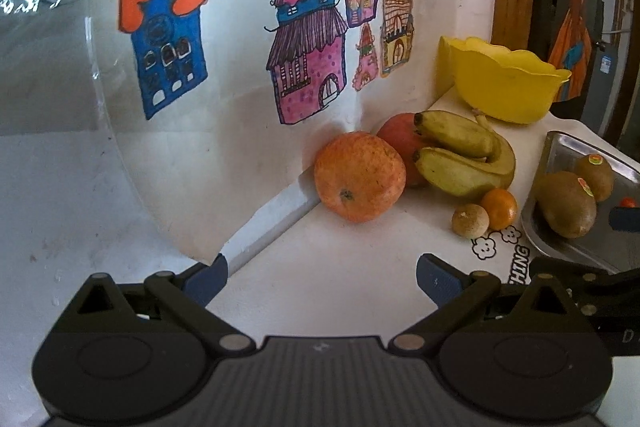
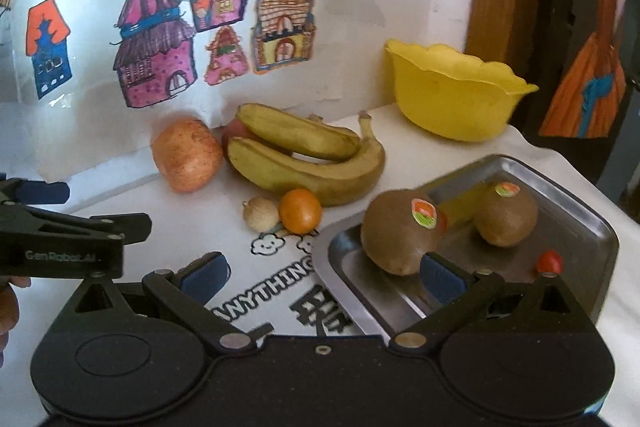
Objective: Organize fruits
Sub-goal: 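Move the right tool to the orange mandarin while the left tool approaches the small brown fruit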
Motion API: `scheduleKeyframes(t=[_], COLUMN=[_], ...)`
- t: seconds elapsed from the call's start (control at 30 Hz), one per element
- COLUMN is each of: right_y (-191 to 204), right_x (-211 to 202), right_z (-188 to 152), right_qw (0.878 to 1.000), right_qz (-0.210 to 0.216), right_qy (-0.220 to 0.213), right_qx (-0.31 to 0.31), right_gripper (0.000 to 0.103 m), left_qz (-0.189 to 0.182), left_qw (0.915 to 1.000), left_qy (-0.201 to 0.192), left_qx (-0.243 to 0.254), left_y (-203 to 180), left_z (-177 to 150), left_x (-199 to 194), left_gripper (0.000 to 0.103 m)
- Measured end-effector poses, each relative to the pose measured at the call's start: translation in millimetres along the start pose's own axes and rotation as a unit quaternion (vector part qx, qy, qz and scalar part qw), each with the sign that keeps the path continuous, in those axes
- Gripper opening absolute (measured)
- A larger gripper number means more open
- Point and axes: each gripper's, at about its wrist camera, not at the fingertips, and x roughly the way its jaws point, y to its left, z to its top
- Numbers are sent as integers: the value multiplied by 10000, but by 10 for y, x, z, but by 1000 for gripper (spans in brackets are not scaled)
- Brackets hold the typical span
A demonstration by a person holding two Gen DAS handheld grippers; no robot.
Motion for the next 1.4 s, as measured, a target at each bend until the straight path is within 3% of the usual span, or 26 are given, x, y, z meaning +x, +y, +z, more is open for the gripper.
scheduleKeyframes(t=[0.23,0.53,0.9,1.17,1.4], right_y=[-73,-218,-351,-326,-279], right_x=[111,242,409,560,709], right_z=[92,231,437,467,457], right_qw=[9998,9971,9886,9739,9528], right_qz=[114,565,1091,1336,1886], right_qy=[-119,-194,-197,86,271], right_qx=[-82,-466,-1017,-1835,-2364], right_gripper=[102,102,92,80,69], left_qz=[176,47,-63,-45,283], left_qw=[9998,10000,9997,9991,9995], left_qy=[-3,-66,-204,-291,-141], left_qx=[-32,-14,102,291,11], left_y=[-56,-225,-375,-457,-410], left_z=[33,7,-8,-10,-27], left_x=[94,151,123,118,176], left_gripper=[102,102,102,102,101])
